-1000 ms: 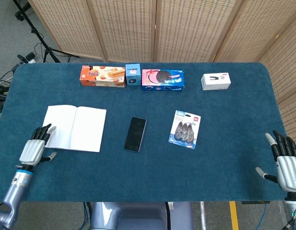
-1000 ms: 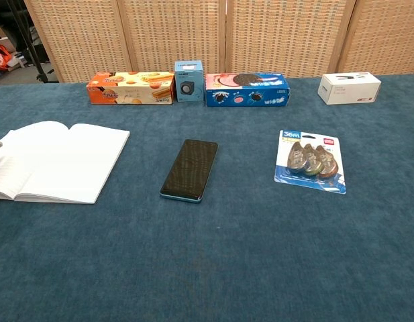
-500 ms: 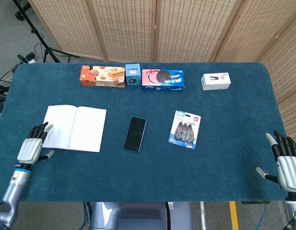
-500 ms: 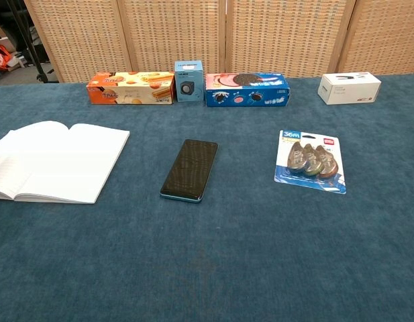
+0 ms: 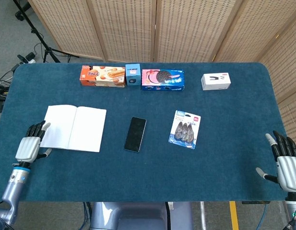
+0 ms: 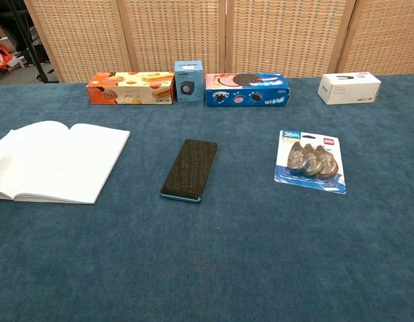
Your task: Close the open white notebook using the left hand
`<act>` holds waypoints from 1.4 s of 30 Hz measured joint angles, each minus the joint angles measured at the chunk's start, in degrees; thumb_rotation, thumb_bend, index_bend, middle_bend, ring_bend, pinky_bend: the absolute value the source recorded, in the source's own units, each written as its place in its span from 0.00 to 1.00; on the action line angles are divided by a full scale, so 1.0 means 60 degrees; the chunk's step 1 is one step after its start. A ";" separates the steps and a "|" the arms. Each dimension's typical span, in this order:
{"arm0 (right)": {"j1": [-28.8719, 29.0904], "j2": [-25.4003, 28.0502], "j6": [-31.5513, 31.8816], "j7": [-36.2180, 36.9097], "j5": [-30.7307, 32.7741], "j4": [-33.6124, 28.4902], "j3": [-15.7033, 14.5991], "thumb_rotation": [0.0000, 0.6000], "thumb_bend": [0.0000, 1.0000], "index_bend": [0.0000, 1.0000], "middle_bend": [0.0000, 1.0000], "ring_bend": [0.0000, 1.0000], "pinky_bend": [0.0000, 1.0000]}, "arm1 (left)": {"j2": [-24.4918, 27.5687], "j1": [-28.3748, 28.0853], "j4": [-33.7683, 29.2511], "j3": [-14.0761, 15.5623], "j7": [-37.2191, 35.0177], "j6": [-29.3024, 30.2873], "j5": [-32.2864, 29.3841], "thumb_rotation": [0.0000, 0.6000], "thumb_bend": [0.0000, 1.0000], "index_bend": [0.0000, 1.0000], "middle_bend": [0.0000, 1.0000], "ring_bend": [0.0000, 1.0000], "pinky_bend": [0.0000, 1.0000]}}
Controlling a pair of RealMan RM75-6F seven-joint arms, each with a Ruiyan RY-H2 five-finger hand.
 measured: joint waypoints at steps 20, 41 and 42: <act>-0.0006 0.0044 -0.0022 0.0154 -0.0002 -0.0011 -0.0004 1.00 0.00 0.00 0.00 0.00 0.00 | -0.0126 -0.0090 0.0250 -0.0071 -0.0013 0.0107 -0.0050 1.00 0.37 0.00 0.00 0.00 0.00; 0.0037 0.0080 -0.0183 0.0225 0.0157 -0.0039 0.0035 1.00 0.00 0.00 0.00 0.00 0.00 | -0.0654 -0.0979 0.1684 0.0856 0.1410 0.3042 0.1632 1.00 0.36 0.00 0.00 0.00 0.00; 0.0039 0.0082 -0.0189 0.0231 0.0166 -0.0036 0.0039 1.00 0.00 0.00 0.00 0.00 0.00 | -0.0672 -0.1045 0.1650 0.0870 0.1475 0.3165 0.1671 1.00 0.36 0.00 0.00 0.00 0.00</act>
